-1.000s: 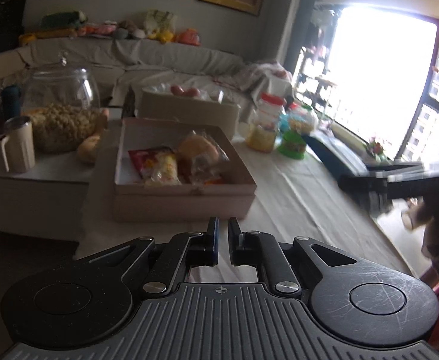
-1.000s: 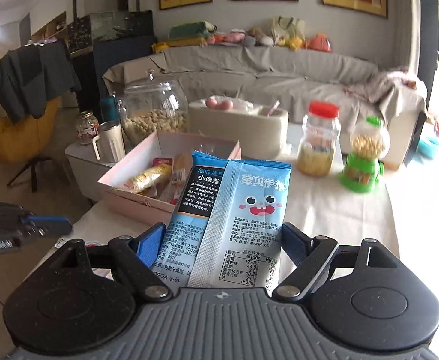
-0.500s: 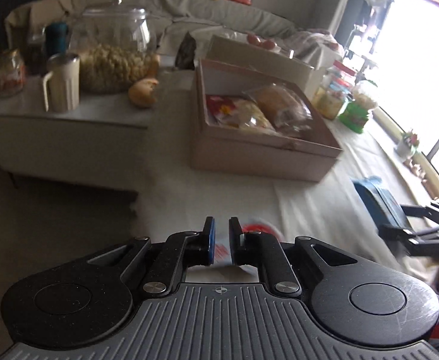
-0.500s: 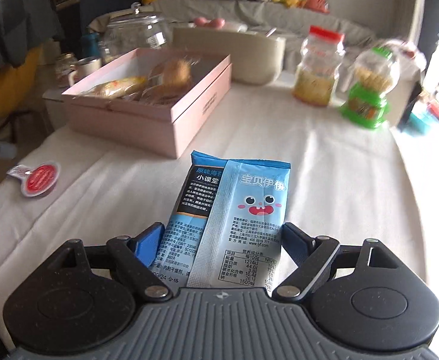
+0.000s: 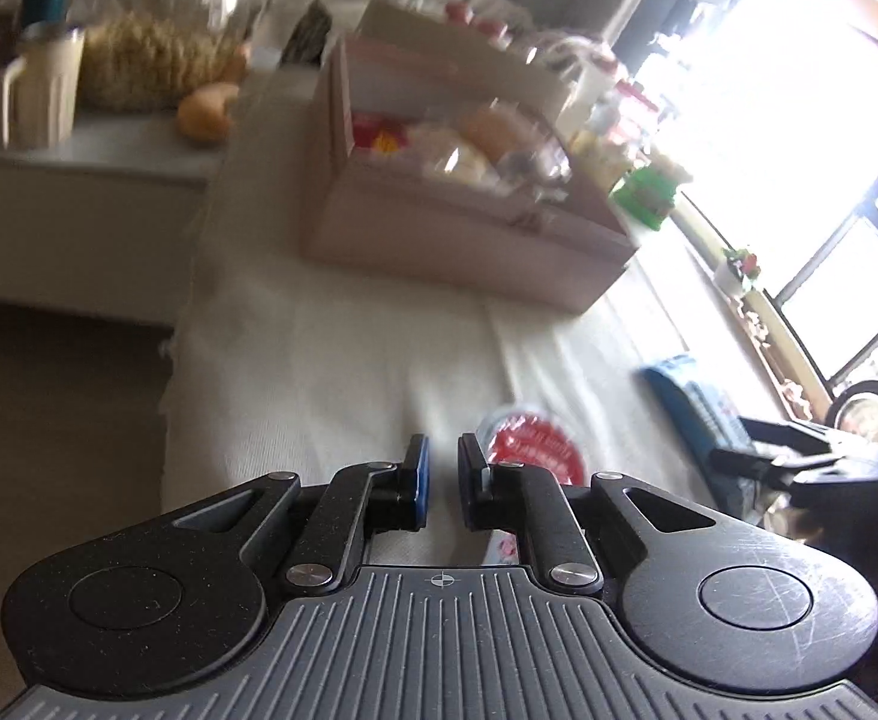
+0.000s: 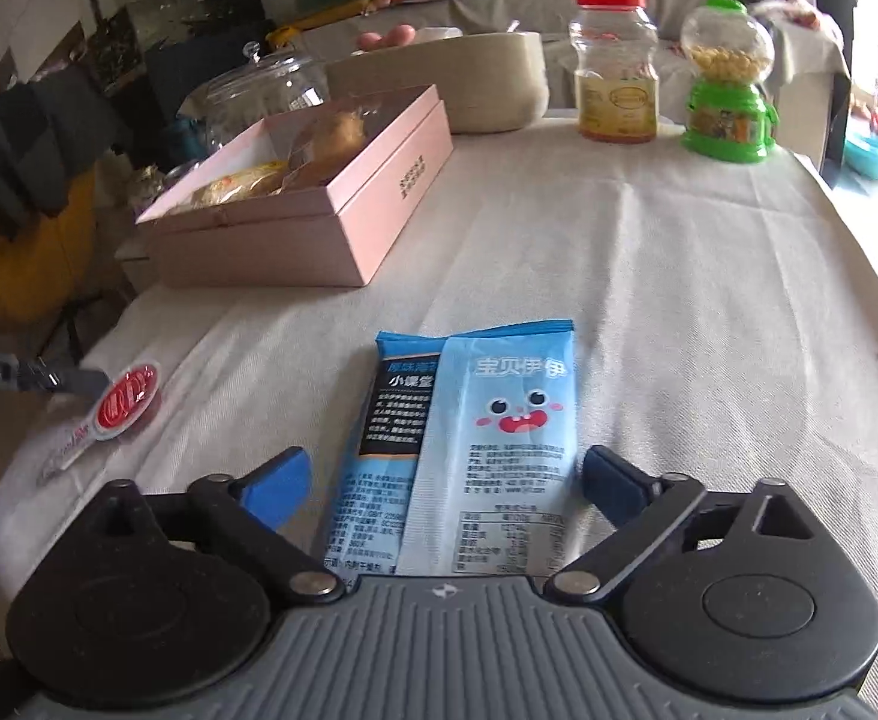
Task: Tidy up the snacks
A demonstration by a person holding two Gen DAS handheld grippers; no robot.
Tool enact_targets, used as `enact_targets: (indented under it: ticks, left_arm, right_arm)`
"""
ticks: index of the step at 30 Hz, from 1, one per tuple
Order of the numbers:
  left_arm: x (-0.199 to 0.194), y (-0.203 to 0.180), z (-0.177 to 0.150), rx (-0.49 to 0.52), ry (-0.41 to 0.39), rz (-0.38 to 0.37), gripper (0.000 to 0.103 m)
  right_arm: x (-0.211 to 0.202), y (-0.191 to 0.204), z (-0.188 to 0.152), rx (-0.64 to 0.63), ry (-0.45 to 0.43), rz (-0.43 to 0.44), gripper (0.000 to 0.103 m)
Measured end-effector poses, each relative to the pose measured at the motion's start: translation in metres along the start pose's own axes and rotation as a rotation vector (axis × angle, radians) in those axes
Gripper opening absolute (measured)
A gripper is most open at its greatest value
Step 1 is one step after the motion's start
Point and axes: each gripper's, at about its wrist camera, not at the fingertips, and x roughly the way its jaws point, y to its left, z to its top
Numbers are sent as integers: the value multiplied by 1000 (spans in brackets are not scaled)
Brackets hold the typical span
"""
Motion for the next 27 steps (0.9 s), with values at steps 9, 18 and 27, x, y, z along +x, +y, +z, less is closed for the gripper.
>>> enact_targets:
  ticks: [9,18,27]
  left_arm:
    - [6,-85,-26,408,102,187,18]
    - [15,-108,-46,534,109,133,55]
    - [25,-97,-28,358,73,171,58]
  right_arm:
    - [5,15,-5,-87,1,-66,102]
    - [5,13,-6,-88,-2,-66,103]
    - [5,13,-5,-86,2,-61,103]
